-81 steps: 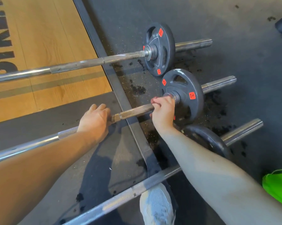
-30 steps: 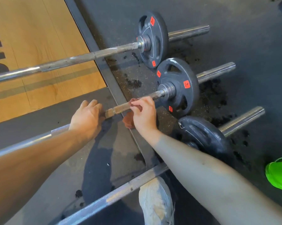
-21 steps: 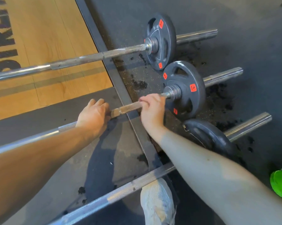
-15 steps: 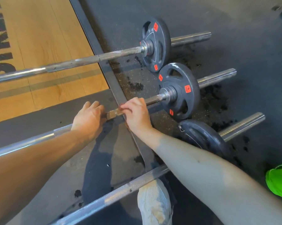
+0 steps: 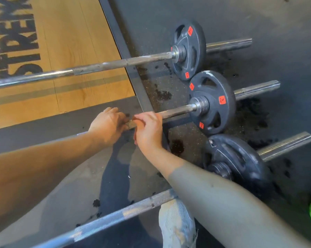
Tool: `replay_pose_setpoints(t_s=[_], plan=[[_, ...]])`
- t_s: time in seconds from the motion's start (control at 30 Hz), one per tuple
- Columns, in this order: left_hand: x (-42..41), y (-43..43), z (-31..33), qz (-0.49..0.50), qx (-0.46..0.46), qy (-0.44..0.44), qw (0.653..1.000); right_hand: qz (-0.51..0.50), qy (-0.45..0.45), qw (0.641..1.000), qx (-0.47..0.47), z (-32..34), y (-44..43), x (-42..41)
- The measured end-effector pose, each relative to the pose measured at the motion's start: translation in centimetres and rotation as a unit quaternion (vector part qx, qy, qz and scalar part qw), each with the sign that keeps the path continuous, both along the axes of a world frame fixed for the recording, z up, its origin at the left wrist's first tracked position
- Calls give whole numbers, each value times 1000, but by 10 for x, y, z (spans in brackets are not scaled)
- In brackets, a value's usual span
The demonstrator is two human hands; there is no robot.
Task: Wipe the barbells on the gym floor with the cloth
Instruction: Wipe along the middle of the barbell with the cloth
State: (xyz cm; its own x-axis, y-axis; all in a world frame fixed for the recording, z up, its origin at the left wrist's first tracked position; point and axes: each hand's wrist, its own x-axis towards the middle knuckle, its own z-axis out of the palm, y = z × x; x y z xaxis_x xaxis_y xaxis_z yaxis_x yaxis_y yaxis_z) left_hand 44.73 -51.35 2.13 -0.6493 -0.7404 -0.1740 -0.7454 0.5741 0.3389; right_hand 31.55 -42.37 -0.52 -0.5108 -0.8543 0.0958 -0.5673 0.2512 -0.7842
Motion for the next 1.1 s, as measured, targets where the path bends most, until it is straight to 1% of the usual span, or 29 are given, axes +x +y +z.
replay_pose_setpoints(t_s=[0.1, 0.17, 0.23, 0.3, 0.37, 0.43, 0.5, 0.57, 0.7, 0.77, 0.83, 0.87, 0.9, 1.0, 1.03, 1.1], plan=[[28, -7, 8, 19, 12, -17, 1000, 63, 6, 998, 9, 3, -5, 12], [51, -12, 13, 26, 16, -43, 999, 112, 43, 993, 1, 6, -4, -3], [72, -15, 15, 1, 14, -69, 998, 129, 91, 987, -9, 8, 0, -33], [88, -19, 18, -31, 9, -84, 996, 97, 124, 987, -13, 10, 4, -68], [103, -22, 20, -48, 4, -90, 995, 50, 140, 989, -2, 13, 5, -88], [115, -22, 21, -44, 4, -84, 995, 8, 133, 991, 31, 13, 4, -87], [124, -21, 20, -29, 4, -63, 998, -15, 116, 992, 47, 16, 1, -65], [128, -19, 17, -4, 16, -39, 999, 31, 105, 993, 47, 17, -3, -25], [136, -17, 13, 34, 33, -14, 999, 186, 81, 979, 29, 9, -19, 49], [143, -17, 12, 50, 41, 6, 998, 266, 91, 959, 20, 15, -26, 47], [147, -18, 11, 55, 47, 14, 997, 321, 119, 940, 9, 21, -25, 16], [147, -19, 9, 55, 50, 15, 997, 317, 136, 939, 5, 25, -22, -7], [148, -19, 9, 53, 52, 18, 997, 290, 156, 944, 4, 27, -17, -32], [151, -18, 7, 27, 45, 34, 998, 172, 199, 964, 44, 31, 0, -94], [155, -18, 7, 18, 39, 37, 998, 141, 198, 968, 60, 29, 1, -100], [161, -17, 9, 12, 31, 38, 999, 94, 183, 975, 87, 27, -4, -83]])
